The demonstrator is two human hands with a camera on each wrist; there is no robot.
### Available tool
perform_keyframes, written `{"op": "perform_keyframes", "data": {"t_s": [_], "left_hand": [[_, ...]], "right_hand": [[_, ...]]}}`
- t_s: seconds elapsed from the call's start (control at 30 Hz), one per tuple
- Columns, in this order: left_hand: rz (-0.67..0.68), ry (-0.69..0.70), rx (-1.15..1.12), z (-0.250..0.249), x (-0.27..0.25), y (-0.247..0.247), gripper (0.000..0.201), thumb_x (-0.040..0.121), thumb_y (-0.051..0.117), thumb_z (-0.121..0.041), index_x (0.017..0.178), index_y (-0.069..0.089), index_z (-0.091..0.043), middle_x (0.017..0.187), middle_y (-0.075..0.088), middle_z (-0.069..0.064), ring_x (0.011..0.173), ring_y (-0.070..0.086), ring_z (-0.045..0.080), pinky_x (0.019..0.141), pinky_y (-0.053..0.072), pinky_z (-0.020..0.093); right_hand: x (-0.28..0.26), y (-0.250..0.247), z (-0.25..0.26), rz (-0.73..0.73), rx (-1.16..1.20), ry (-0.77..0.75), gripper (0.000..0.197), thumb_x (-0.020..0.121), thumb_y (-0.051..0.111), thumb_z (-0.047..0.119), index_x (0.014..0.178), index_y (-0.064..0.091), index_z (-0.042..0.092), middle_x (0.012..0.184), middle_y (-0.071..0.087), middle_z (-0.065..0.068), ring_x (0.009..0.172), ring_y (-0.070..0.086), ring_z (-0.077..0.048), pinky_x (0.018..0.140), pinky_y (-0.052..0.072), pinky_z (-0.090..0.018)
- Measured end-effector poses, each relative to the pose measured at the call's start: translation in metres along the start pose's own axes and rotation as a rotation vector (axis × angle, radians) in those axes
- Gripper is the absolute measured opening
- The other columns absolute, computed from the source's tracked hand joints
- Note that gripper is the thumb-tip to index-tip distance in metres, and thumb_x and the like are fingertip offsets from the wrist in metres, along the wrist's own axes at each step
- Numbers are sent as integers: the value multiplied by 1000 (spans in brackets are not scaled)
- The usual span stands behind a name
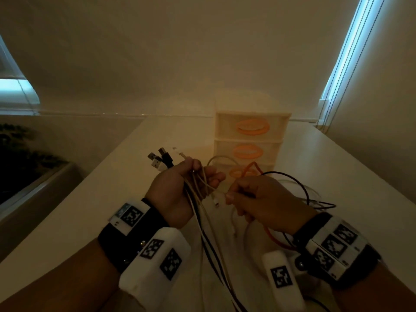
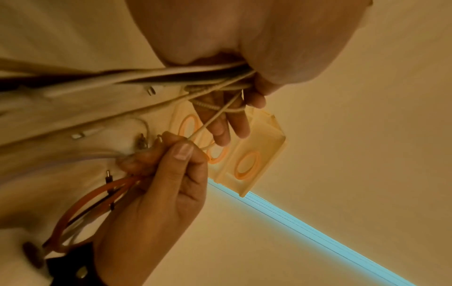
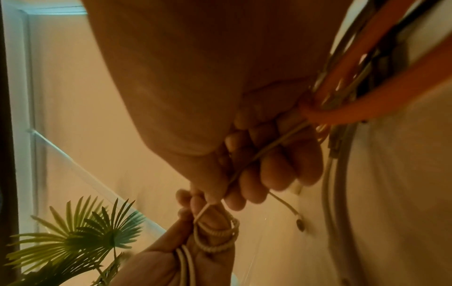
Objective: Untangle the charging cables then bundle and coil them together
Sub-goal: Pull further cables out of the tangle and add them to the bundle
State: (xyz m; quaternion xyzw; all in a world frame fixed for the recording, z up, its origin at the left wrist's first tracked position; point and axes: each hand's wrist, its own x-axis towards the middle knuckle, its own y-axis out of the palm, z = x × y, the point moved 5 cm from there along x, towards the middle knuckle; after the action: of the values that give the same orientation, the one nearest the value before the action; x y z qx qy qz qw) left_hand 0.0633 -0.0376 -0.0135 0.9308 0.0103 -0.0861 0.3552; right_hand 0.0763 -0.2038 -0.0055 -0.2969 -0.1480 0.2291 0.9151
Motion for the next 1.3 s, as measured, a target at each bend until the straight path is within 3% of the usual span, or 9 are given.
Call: {"op": "perform_keyframes", "data": {"t_s": [0.17, 0.37, 0.5, 0.6, 0.67, 0.77, 0.9, 1.1, 1.3], "left_hand": [[-19, -28, -42, 1, 1, -1, 43, 107, 37, -30, 75, 55, -8, 69, 60, 9, 76, 72, 29, 85, 51, 36], [71, -53, -78, 3, 0, 5, 43, 107, 36, -30, 77, 58, -7, 75, 65, 11, 102, 70, 37, 96, 50, 43], [139, -25, -110, 2, -3, 10, 41, 106, 36, -29, 78, 58, -7, 84, 68, 15, 117, 64, 38, 108, 43, 46], [184, -29, -101, 3, -7, 16, 43, 106, 36, -29, 78, 59, -7, 87, 69, 15, 108, 68, 34, 99, 51, 42], [175, -26, -84, 3, -5, 15, 41, 106, 36, -29, 77, 58, -10, 72, 60, 6, 82, 71, 28, 79, 58, 37], [101, 1, -123, -6, 3, 2, 37, 104, 37, -28, 74, 53, -14, 66, 39, -1, 56, 45, 17, 61, 42, 30], [-32, 76, -168, -25, 16, -22, 35, 103, 36, -23, 70, 47, -16, 65, 29, -3, 51, 29, 14, 57, 27, 28], [-83, 126, -188, -39, 22, -36, 35, 102, 35, -21, 69, 45, -17, 62, 29, -4, 50, 28, 14, 57, 25, 27], [-132, 228, -241, -74, 22, -49, 36, 97, 33, -16, 64, 46, -18, 59, 30, -6, 48, 28, 12, 53, 27, 25]], "right_hand": [[1, -1, -6, 27, 46, -12, 10, 93, 66, 13, 96, 75, 15, 81, 75, -7, 73, 72, -16, 69, 59, -23], [4, -8, -7, -124, -18, -52, 13, 93, 64, 17, 88, 73, 24, 75, 71, 1, 69, 67, -9, 73, 55, -27], [4, -1, -6, -96, 17, -17, 12, 94, 63, 14, 88, 71, 20, 69, 70, 1, 61, 64, -3, 62, 49, -18], [1, 3, -3, -6, 110, 22, 11, 94, 63, 11, 89, 72, 14, 72, 72, -4, 58, 64, -6, 58, 52, -20], [0, 3, -1, 10, 164, 8, 11, 93, 64, 7, 91, 73, 13, 81, 75, -7, 67, 70, -14, 65, 57, -24], [0, -6, -3, -68, 379, 1, 13, 93, 63, 4, 102, 71, 9, 93, 76, -12, 86, 74, -28, 81, 60, -37], [-3, -25, -12, -136, 554, 59, 19, 94, 60, 8, 111, 69, 7, 100, 75, -14, 99, 71, -32, 90, 59, -42], [-12, -28, -14, 202, -276, 100, 41, 78, 83, 32, 115, 67, 40, 106, 68, 15, 94, 63, 4, 81, 53, -15], [-19, -38, -6, 228, -525, 67, 22, 81, 75, 25, 97, 69, 39, 91, 58, 11, 80, 60, -9, 68, 52, -25]]}}
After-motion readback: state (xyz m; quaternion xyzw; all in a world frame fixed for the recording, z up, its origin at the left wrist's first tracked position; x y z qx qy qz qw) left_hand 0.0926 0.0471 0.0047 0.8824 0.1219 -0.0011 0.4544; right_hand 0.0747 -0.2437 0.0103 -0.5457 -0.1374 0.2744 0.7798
